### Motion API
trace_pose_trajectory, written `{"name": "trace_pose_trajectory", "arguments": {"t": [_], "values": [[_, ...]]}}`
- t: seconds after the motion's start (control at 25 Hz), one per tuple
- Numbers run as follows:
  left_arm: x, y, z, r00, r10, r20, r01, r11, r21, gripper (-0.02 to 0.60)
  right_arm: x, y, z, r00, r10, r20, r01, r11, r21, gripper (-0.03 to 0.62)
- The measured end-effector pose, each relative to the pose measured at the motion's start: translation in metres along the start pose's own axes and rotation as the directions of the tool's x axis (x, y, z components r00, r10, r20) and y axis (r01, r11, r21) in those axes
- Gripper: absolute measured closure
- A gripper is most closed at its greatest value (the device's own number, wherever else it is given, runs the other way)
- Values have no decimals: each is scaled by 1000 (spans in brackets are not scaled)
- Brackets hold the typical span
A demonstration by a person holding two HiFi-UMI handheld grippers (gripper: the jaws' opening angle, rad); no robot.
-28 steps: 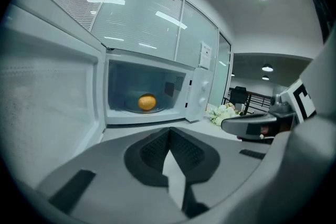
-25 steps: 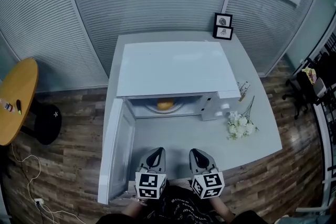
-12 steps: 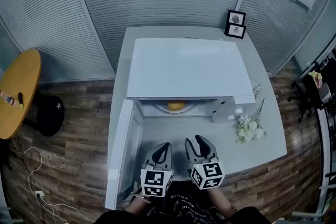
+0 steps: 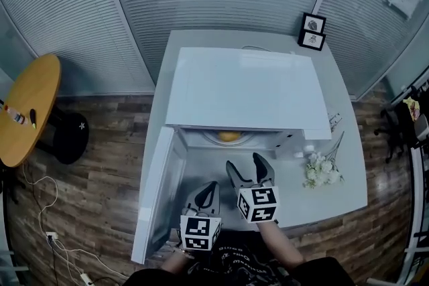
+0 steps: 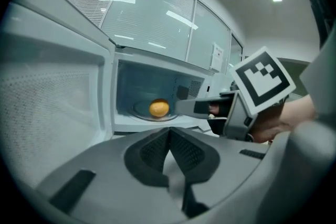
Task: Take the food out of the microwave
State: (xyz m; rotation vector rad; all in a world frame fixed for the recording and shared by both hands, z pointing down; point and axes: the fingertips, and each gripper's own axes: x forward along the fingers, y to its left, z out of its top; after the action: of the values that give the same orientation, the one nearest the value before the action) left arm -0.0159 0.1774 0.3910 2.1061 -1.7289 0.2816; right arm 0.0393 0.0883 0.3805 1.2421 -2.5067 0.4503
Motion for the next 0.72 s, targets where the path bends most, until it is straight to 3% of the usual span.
{"name": "trace_pose_trajectory", "arguments": {"t": [0.16,0.4,0.72], "values": [[0,-3,-2,1000,-1,-13,1,1000,-14,574,23,0,4,1000,-20,-19,20,1000,-11,241],[-1,11,-5,998,53,-18,-54,998,-40,574,59,0,13,998,-46,-36,44,998,-34,204],[-4,21,-16,995,90,-49,-93,994,-57,574,97,-6,7,991,-100,-83,98,995,-32,194]]}}
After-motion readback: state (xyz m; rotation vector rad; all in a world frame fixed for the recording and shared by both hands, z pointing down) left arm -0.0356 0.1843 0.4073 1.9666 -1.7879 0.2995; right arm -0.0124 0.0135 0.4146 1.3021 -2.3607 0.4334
